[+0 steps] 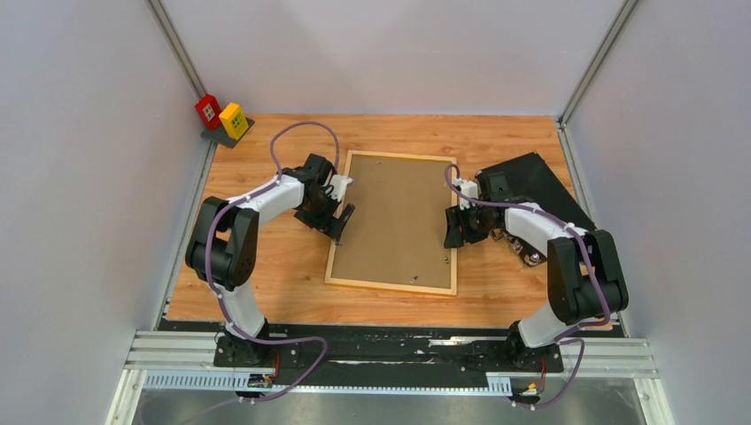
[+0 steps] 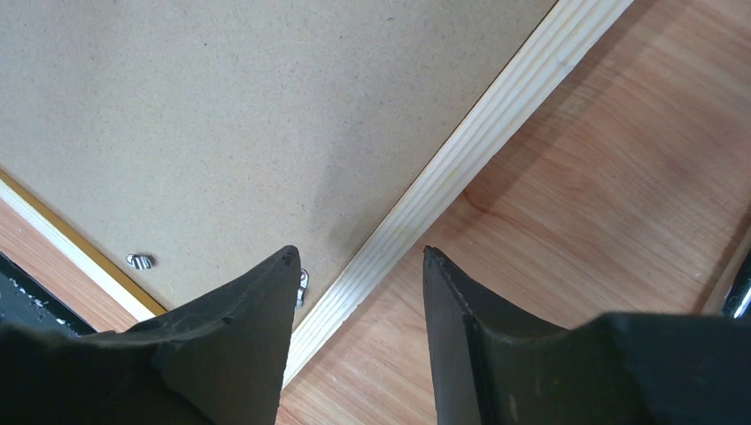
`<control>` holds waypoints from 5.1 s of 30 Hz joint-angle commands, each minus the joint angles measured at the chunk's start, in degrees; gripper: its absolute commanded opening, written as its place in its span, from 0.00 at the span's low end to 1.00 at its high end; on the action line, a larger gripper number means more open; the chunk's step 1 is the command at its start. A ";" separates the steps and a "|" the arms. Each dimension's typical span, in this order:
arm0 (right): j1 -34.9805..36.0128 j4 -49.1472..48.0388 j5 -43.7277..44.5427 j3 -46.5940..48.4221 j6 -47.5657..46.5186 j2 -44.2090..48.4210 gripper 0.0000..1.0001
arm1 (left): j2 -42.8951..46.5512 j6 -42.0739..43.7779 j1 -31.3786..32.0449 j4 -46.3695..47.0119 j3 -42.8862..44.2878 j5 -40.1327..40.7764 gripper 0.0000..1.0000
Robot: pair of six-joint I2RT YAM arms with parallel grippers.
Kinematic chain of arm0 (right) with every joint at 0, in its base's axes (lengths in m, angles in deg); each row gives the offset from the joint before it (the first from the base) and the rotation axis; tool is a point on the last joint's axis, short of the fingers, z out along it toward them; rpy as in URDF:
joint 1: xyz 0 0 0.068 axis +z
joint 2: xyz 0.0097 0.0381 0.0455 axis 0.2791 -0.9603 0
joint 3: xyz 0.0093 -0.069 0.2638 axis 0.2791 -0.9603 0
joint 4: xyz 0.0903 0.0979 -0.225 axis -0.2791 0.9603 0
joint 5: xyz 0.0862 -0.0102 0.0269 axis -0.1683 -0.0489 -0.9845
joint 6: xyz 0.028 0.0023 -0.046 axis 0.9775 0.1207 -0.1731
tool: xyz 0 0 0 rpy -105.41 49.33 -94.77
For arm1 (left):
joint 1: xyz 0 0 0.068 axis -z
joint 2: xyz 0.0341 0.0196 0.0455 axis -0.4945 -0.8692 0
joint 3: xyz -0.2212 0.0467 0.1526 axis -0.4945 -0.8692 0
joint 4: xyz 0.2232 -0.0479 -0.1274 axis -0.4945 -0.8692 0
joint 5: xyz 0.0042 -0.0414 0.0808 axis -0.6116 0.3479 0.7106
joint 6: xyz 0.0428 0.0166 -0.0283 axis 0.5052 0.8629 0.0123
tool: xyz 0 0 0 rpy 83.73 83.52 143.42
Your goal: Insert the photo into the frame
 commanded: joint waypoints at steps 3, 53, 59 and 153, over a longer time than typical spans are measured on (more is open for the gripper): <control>0.13 -1.65 0.60 1.06 -0.16 1.73 0.52 | 1.65 1.88 0.41 -3.93 -1.10 -2.84 1.00; 0.06 -1.73 1.04 1.31 -0.20 0.17 0.52 | 4.57 7.22 2.46 -4.55 -2.48 -6.49 1.00; 0.07 -1.73 1.13 1.15 -0.28 0.48 0.52 | 2.19 6.84 3.14 -2.75 -3.73 -5.46 1.00; 0.00 -0.61 2.22 -0.11 -1.46 4.03 0.52 | 8.08 5.72 3.51 -2.54 -1.37 -5.70 1.00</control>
